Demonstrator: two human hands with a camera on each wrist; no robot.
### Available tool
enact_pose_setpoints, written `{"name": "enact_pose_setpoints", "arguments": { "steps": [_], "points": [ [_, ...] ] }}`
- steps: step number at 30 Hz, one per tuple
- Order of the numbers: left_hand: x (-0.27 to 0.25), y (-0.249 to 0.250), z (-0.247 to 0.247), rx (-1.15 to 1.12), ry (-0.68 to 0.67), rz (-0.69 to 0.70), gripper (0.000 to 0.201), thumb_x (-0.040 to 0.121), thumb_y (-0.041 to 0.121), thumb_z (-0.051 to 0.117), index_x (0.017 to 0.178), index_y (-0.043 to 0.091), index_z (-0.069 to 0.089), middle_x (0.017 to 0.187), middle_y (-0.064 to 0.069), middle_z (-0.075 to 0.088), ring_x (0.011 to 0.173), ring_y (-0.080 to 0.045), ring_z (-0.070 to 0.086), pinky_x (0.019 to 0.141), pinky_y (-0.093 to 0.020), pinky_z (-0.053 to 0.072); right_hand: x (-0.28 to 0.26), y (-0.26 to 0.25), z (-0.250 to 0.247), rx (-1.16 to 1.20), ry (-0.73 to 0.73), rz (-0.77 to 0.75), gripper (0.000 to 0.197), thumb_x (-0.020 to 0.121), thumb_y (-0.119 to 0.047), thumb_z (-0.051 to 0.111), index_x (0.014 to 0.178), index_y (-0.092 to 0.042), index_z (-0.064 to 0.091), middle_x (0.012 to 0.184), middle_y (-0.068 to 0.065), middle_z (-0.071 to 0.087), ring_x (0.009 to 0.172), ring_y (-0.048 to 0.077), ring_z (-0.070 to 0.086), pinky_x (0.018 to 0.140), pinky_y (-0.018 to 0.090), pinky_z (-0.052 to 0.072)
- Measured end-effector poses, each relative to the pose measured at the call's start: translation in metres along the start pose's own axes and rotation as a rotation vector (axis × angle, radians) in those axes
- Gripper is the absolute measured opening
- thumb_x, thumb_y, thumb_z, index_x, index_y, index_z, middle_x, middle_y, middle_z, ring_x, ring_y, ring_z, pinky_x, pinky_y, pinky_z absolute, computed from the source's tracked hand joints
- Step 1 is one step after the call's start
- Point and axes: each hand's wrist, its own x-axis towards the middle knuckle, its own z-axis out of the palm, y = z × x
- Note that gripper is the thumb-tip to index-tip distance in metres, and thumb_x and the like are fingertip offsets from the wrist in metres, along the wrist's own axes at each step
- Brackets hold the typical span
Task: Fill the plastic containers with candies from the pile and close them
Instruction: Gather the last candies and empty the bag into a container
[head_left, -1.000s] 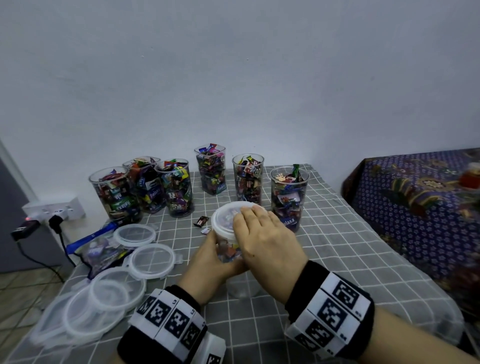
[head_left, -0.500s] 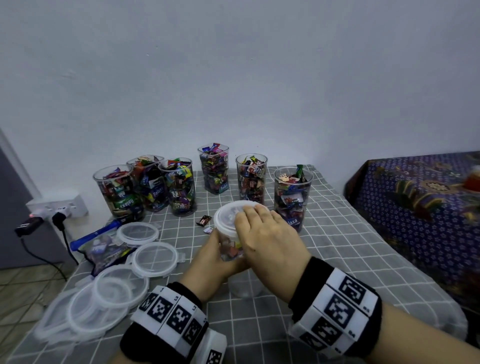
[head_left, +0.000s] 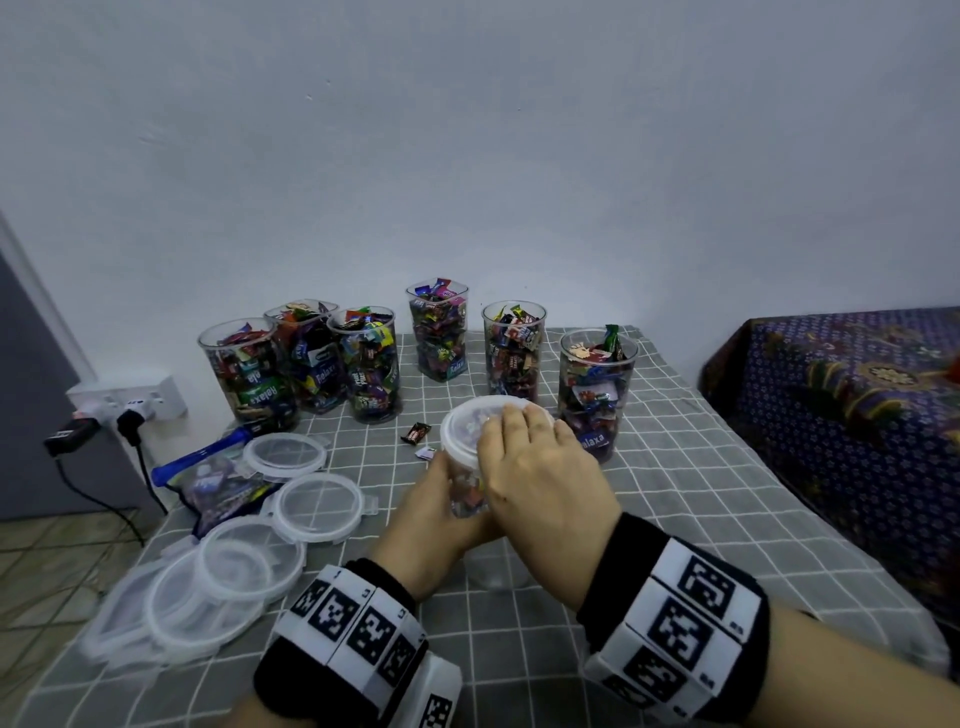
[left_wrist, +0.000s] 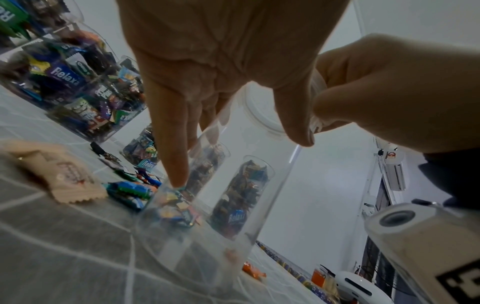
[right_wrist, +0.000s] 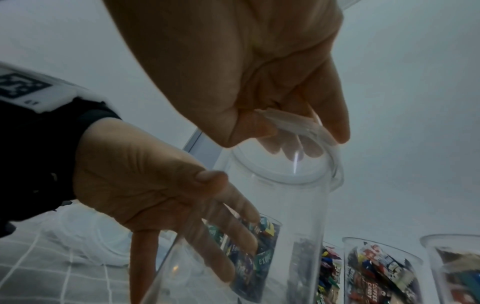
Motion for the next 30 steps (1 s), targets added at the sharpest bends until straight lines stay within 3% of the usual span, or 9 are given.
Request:
{"name": "enact_pose_setpoints", "arguments": {
  "steps": [9,12,14,17,20,24,26,28,30],
  "points": [
    [0.002,-0.004,0.002,-0.06,-0.038,-0.002,0.053,0.072,0.002,0.075,0.108,0.029,0.046,0.095,0.016,0.061,0.078,0.017,0.059,0.058,-0.009,0.047,-0.006,0.017,-0.012,-0.001,-0.025,-0.114,0.046,0.076,-0.015,0.03,0.09,0.003,0.07,0.089,0.022,0.07,0.082,0.034,0.07,0.062,0.037,0.059],
    [0.004,-0.007,-0.001,-0.024,-0.036,-0.03,0.061,0.065,0.018,0.085,0.111,0.029,0.048,0.098,0.013,0.063,0.087,0.006,0.061,0.065,-0.018,0.047,-0.008,0.032,-0.02,0.043,0.007,-0.231,0.033,0.064,-0.012,0.066,0.094,-0.001,0.071,0.092,0.015,0.072,0.085,0.027,0.071,0.061,0.03,0.059],
    [0.005,-0.008,-0.003,-0.022,-0.026,-0.042,0.062,0.06,0.023,0.087,0.108,0.031,0.049,0.097,0.013,0.064,0.093,-0.005,0.06,0.066,-0.023,0.046,-0.008,0.042,-0.021,0.128,0.015,-0.268,0.047,0.052,-0.006,0.078,0.098,-0.001,0.069,0.095,0.013,0.072,0.088,0.025,0.071,0.058,0.031,0.059],
    [0.005,-0.006,-0.004,-0.06,-0.053,-0.065,0.056,0.064,0.016,0.085,0.105,0.031,0.049,0.092,0.017,0.064,0.093,-0.004,0.059,0.059,-0.023,0.045,-0.009,0.044,-0.03,0.107,0.074,-0.318,0.033,0.063,-0.004,0.064,0.096,-0.004,0.069,0.093,0.01,0.073,0.085,0.024,0.071,0.054,0.029,0.058],
    [0.002,-0.002,-0.005,-0.044,-0.107,-0.098,0.061,0.05,0.034,0.082,0.1,0.03,0.049,0.093,0.017,0.062,0.097,-0.003,0.057,0.057,-0.027,0.047,-0.01,0.046,-0.038,0.037,0.099,-0.325,0.04,0.069,-0.012,0.034,0.087,-0.012,0.069,0.084,0.004,0.072,0.072,0.019,0.07,0.046,0.023,0.049],
    [0.001,0.001,-0.005,-0.014,-0.149,-0.094,0.055,0.057,0.028,0.082,0.101,0.031,0.048,0.101,0.016,0.059,0.095,0.003,0.056,0.055,-0.026,0.047,-0.012,0.053,-0.048,-0.008,-0.006,-0.277,0.038,0.068,-0.018,0.029,0.078,-0.018,0.066,0.069,-0.003,0.068,0.052,0.019,0.063,0.037,0.023,0.036],
    [0.001,0.002,-0.004,-0.015,-0.167,-0.091,0.056,0.062,0.025,0.084,0.104,0.034,0.048,0.105,0.018,0.058,0.095,0.005,0.056,0.057,-0.027,0.049,-0.01,0.055,-0.054,0.043,-0.112,-0.25,0.045,0.071,-0.025,0.024,0.084,-0.016,0.066,0.076,-0.001,0.07,0.059,0.024,0.064,0.042,0.027,0.041],
    [0.001,0.001,-0.005,-0.018,-0.178,-0.091,0.063,0.057,0.031,0.084,0.108,0.037,0.047,0.108,0.021,0.057,0.099,0.006,0.055,0.06,-0.028,0.05,-0.008,0.057,-0.062,0.104,-0.185,-0.227,0.059,0.072,-0.039,0.018,0.101,-0.019,0.066,0.095,-0.002,0.071,0.081,0.024,0.066,0.061,0.032,0.049],
    [0.0,0.0,-0.007,-0.016,-0.192,-0.086,0.074,0.048,0.04,0.083,0.113,0.04,0.047,0.113,0.02,0.058,0.107,0.002,0.055,0.062,-0.029,0.052,-0.004,0.064,-0.07,0.309,-0.23,-0.137,0.054,0.075,-0.048,0.03,0.11,-0.027,0.065,0.104,-0.007,0.069,0.092,0.014,0.063,0.079,0.032,0.05]
  ]
}}
